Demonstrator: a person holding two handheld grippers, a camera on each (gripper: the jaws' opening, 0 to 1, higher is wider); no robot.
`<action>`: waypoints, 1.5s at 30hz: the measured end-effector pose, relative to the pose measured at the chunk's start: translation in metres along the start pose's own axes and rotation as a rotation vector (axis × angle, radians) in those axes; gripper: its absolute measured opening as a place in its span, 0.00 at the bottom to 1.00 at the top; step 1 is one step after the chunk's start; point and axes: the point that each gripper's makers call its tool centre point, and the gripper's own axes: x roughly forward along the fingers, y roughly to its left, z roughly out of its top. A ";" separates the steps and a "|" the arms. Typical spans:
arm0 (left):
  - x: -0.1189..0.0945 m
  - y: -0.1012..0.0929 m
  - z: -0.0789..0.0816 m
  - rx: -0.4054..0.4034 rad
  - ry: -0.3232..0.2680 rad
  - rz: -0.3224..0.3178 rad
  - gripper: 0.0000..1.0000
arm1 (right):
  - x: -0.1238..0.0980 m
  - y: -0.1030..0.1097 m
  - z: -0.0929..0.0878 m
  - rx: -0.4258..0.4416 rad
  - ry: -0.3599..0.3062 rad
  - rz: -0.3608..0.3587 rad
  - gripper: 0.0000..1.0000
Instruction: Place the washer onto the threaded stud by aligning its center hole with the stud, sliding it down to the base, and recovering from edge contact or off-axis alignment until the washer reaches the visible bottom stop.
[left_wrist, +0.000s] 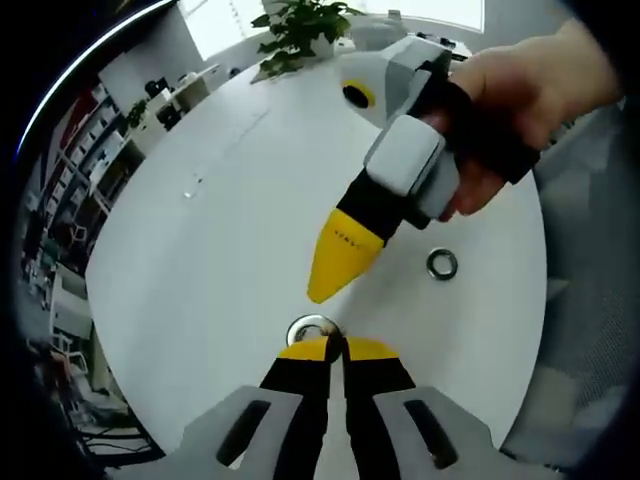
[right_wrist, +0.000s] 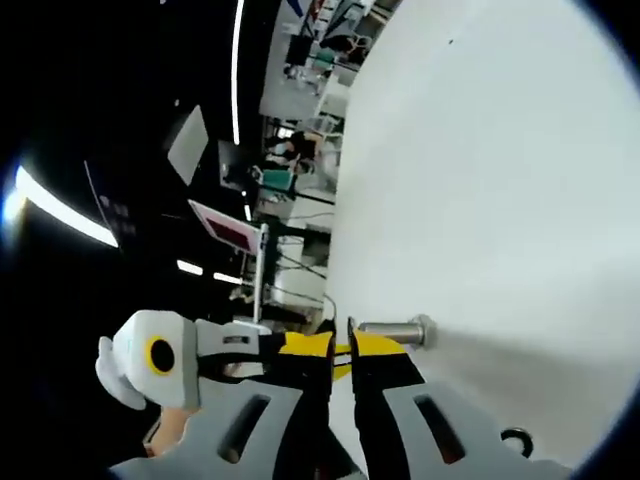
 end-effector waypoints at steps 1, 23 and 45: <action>0.000 0.000 0.001 0.000 -0.002 0.000 0.01 | 0.002 -0.001 -0.001 0.000 0.007 0.002 0.09; 0.001 0.001 -0.002 0.006 0.014 0.006 0.01 | 0.012 -0.009 -0.004 -0.094 0.057 -0.013 0.05; -0.016 0.001 -0.031 -0.151 -0.058 0.072 0.11 | 0.017 -0.027 0.002 0.058 0.003 -0.010 0.04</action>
